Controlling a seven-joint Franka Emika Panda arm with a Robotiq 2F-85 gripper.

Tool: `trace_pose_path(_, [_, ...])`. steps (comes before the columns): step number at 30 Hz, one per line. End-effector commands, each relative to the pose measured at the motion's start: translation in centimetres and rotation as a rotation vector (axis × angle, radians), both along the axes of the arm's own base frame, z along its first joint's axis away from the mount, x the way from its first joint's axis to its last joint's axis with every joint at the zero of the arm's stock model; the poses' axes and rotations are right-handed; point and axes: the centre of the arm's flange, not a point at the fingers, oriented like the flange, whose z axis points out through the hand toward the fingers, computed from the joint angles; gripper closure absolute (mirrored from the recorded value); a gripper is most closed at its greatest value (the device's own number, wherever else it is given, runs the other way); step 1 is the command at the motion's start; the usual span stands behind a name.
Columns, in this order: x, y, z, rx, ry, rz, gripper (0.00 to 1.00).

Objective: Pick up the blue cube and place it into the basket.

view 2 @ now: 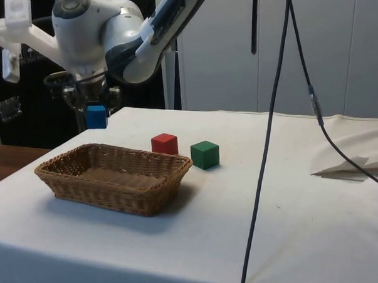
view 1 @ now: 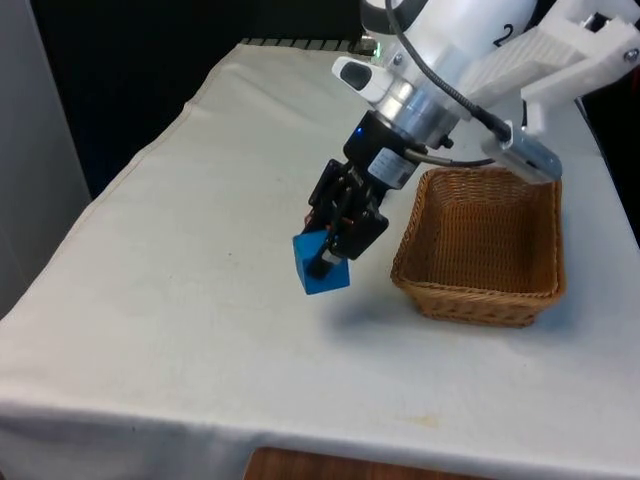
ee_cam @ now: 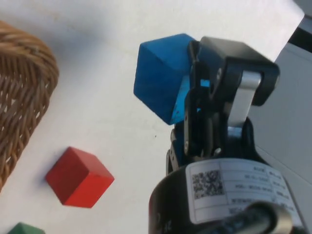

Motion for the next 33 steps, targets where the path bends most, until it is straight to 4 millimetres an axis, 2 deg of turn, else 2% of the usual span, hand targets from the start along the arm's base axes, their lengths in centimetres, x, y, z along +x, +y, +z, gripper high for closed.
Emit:
trace_pose_path(1, [-0.2, 0.2, 0.3, 0.023, -0.008, 0.001, 1.0])
trace_pose_path(12, [-0.6, 0.9, 2.2, 0.051, -0.024, -0.011, 1.0])
trace_pose_path(16, [-0.7, 1.1, 2.2, 0.04, -0.021, -0.012, 1.0])
trace_pose_path(33, [-3.0, 3.3, 5.1, 0.102, -0.049, -0.036, 1.0])
